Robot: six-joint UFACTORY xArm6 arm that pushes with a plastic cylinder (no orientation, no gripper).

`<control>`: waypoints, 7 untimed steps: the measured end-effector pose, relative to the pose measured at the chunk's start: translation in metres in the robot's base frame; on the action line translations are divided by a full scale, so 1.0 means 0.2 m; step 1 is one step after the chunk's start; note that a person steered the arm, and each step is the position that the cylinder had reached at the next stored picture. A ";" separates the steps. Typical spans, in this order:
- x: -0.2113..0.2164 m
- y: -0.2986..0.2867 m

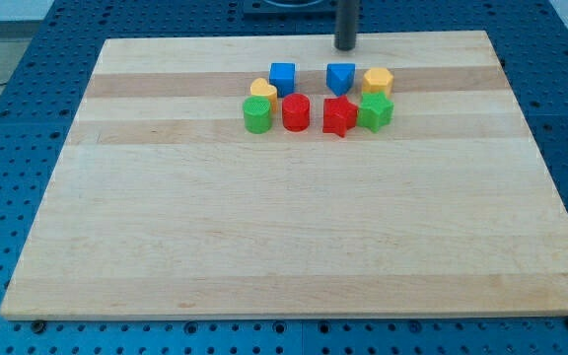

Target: Push the blue blocks towards the top left corner of the board

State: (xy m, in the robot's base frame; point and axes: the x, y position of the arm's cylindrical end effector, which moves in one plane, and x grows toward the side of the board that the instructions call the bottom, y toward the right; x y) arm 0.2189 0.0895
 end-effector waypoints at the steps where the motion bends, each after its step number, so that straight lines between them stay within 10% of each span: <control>1: 0.12 0.23; 5: 0.37 0.32; 7: 0.39 -0.23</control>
